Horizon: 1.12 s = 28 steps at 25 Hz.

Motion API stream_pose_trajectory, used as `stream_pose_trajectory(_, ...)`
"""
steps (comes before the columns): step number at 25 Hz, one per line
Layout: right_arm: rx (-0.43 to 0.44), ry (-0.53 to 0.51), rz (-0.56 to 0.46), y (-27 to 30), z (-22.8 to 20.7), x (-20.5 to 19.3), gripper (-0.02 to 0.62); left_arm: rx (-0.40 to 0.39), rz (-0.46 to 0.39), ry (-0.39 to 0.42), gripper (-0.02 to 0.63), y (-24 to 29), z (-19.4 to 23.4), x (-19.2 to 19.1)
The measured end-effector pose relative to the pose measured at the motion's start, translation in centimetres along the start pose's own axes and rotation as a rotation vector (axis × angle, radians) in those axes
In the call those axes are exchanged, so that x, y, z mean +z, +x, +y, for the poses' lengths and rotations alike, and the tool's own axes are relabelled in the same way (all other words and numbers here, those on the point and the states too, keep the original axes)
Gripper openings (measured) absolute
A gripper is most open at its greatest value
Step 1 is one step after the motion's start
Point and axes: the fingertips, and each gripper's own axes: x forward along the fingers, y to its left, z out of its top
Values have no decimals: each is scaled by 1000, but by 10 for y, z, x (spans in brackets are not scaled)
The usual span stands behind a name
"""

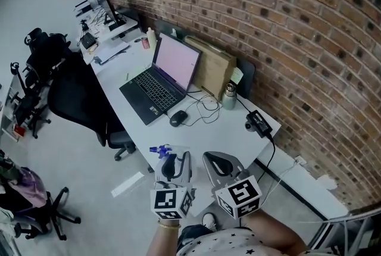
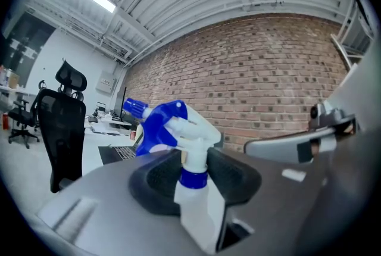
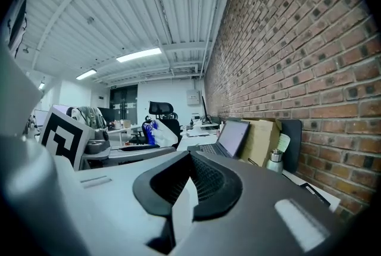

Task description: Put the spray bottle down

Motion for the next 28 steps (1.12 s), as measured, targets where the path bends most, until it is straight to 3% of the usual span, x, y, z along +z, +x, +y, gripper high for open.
stream_pose_trajectory(6, 17, 3, 3, -5, 8, -2, -2, 34, 41, 48, 137, -6, 0, -8)
stream_pose_trajectory(11, 25, -6, 0, -17, 13, 0, -2, 73, 84, 55, 184, -12, -1, -10)
stream_pose_trajectory(20, 57, -8, -25, -46, 26, -4, -2, 100, 83, 50, 195, -54, -24, -7)
stream_pose_trajectory(23, 76, 2, -32, -56, 30, -8, -2, 109, 74, 43, 131, -73, -35, -3)
stream_pose_trajectory(26, 87, 10, -32, -66, 32, -14, -2, 122, 74, 29, 16, -89, -44, -1)
stream_pose_trajectory(28, 84, 12, -37, -72, 33, -14, -2, 132, 89, 23, 9, -97, -48, -2)
